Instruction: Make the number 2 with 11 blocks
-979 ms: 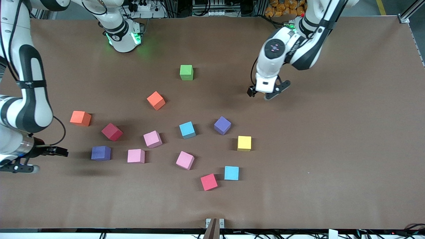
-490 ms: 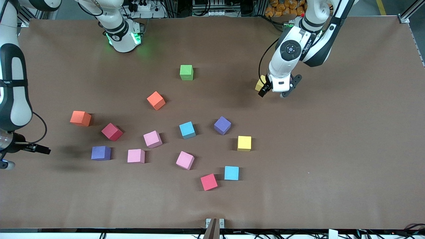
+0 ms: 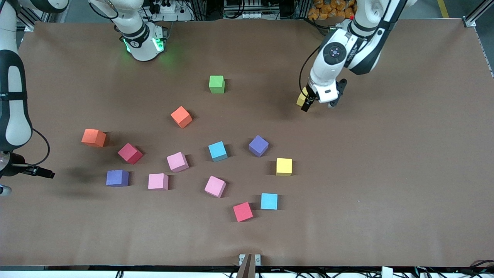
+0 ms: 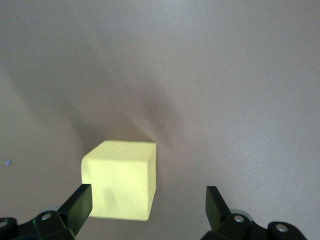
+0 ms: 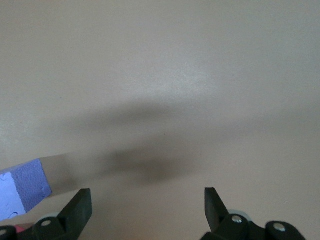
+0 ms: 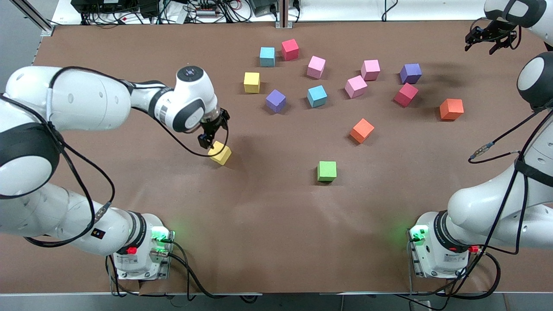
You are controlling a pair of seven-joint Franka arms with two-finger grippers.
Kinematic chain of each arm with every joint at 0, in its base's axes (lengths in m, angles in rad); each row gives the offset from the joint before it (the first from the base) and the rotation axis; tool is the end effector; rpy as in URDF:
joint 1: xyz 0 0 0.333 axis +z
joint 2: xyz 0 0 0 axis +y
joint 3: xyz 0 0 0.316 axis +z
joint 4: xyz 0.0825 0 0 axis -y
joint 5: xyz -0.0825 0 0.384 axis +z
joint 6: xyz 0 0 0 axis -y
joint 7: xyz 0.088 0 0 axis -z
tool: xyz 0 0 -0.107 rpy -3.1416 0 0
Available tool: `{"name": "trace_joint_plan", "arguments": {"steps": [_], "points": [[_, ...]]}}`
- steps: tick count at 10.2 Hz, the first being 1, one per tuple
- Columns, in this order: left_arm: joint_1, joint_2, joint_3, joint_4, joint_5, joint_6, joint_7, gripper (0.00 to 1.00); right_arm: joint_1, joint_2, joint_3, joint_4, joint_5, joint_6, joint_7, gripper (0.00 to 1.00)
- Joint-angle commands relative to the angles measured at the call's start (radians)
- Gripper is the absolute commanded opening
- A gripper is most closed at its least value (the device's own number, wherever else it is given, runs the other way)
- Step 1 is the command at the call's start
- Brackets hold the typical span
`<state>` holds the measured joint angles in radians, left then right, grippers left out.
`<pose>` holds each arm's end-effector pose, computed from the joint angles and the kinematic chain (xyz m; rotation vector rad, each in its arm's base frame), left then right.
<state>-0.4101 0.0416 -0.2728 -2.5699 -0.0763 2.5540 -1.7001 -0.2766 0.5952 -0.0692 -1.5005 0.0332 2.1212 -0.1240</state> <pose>0.3435 -0.2792 0.2445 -2.6631 -1.5996 0.1070 0.6710 -0.2316 0.3234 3.1053 -0.3530 0.0374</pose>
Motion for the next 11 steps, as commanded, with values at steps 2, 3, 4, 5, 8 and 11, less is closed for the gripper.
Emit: {"name": "trace_joint_plan", "arguments": {"steps": [2, 3, 4, 5, 8, 11], "points": [[-0.007, -0.043, -0.023, -0.068, -0.023, 0.04, -0.05, 1.0, -0.007, 0.024, 0.008, 0.016, 0.011, 0.005, -0.006, 1.0], [-0.007, -0.049, -0.026, -0.11, -0.023, 0.086, -0.05, 1.0, 0.003, 0.034, 0.009, 0.019, 0.011, 0.009, -0.005, 1.0], [-0.007, -0.049, -0.034, -0.125, -0.023, 0.106, -0.05, 1.0, 0.019, 0.04, 0.011, 0.02, 0.013, 0.023, -0.002, 1.0], [-0.007, -0.049, -0.034, -0.125, -0.023, 0.106, -0.05, 1.0, 0.04, 0.05, 0.011, 0.02, 0.014, 0.045, 0.004, 1.0], [-0.007, -0.048, -0.034, -0.13, -0.023, 0.106, -0.05, 1.0, 0.109, 0.052, 0.009, 0.013, 0.047, 0.059, 0.009, 1.0], [-0.007, -0.037, -0.036, -0.133, -0.023, 0.13, -0.05, 1.0, 0.166, 0.048, 0.008, -0.012, 0.039, 0.063, 0.007, 1.0]]}}
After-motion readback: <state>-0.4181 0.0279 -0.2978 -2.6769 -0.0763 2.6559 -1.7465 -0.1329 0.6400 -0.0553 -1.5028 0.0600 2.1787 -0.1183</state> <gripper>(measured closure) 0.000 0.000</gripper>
